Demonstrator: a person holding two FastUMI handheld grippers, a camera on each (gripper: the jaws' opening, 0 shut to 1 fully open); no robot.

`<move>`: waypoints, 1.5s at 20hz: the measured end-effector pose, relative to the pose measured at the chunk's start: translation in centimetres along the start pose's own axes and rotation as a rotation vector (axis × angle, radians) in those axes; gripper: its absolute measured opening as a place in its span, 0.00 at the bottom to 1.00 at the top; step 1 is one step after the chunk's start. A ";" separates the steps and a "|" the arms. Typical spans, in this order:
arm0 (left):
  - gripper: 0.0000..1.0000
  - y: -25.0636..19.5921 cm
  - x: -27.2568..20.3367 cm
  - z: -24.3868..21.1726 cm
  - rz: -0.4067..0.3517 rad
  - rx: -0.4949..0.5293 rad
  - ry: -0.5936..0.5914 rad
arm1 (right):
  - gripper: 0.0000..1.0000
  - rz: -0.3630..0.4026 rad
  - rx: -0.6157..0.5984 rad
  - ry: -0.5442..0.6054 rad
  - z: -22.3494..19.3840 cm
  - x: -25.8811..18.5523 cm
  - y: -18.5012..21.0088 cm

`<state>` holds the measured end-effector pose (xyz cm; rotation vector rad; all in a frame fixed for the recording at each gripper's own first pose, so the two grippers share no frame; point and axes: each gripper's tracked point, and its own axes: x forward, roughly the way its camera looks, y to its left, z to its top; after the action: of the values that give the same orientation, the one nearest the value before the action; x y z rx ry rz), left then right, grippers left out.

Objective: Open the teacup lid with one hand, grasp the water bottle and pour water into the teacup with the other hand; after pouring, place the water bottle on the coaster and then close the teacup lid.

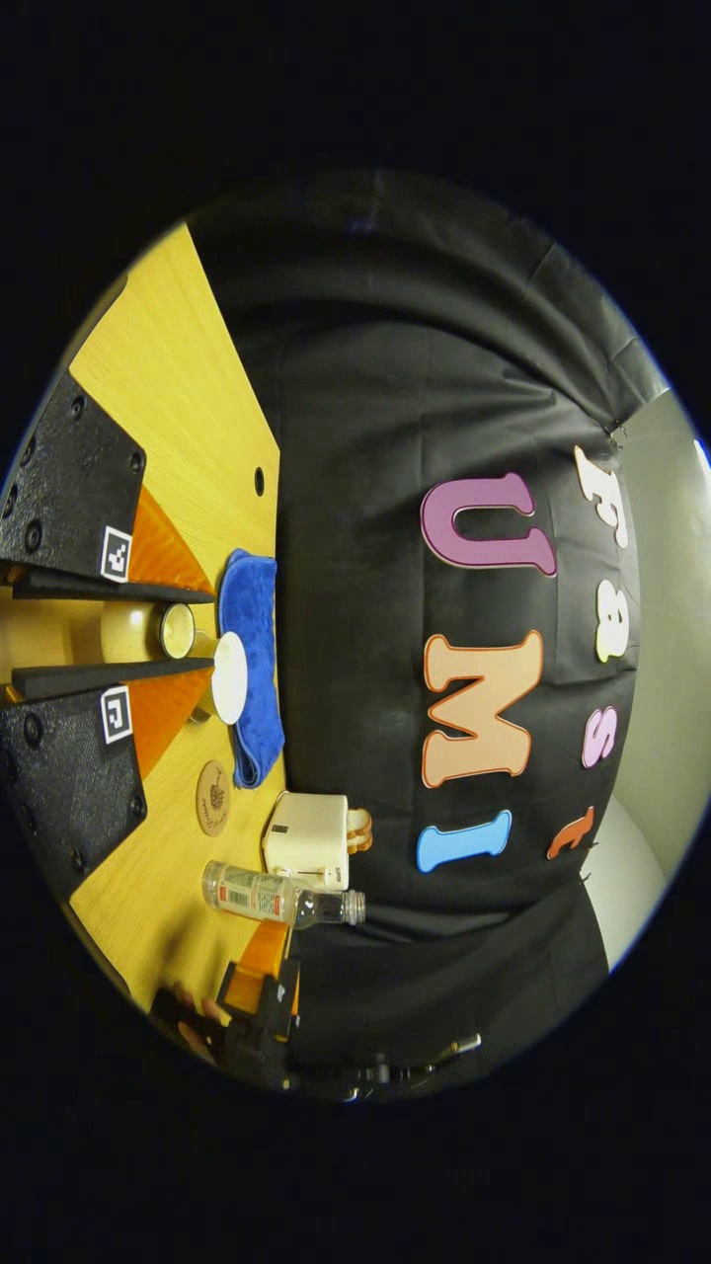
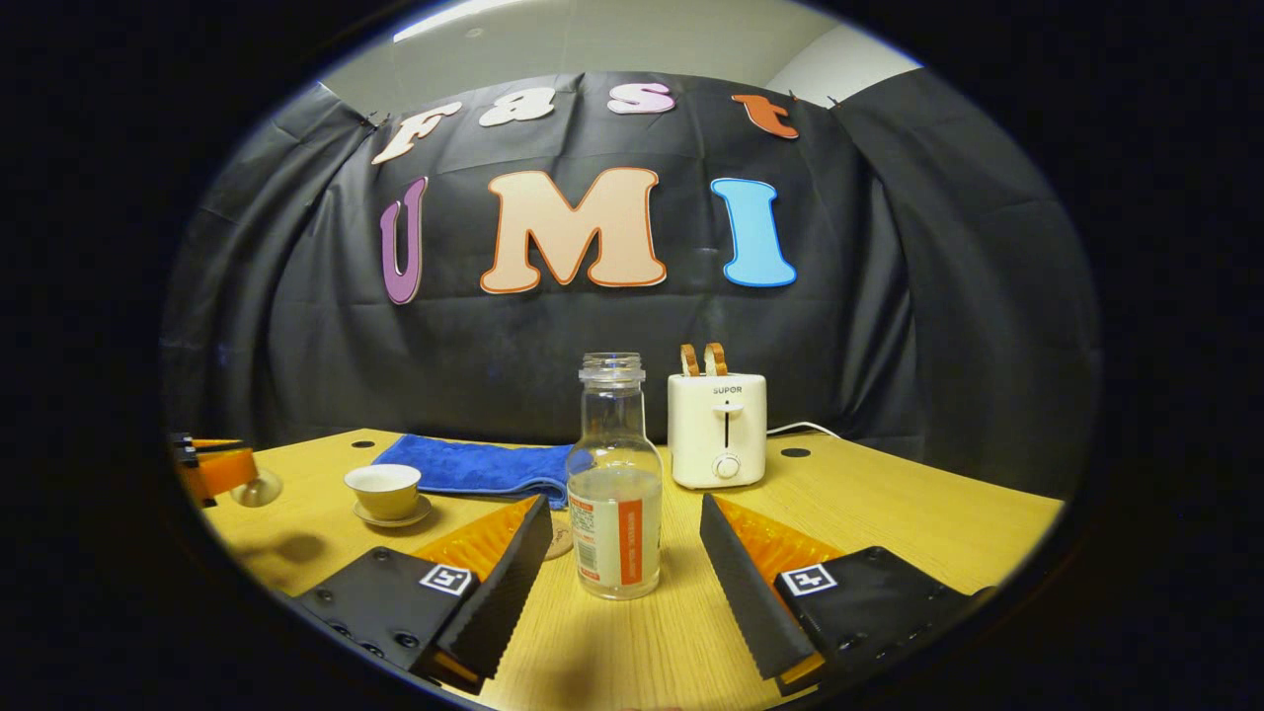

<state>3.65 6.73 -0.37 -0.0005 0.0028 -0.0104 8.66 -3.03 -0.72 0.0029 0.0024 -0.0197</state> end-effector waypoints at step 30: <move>0.23 -0.8 -1.5 -0.3 -0.120 -0.001 -0.002 | 0.77 0.040 -0.487 0.051 -0.7 7.6 5.5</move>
<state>2.18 5.97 -0.64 -0.0020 0.0011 -0.1307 16.39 2.30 -1.40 -0.4834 0.0581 0.0212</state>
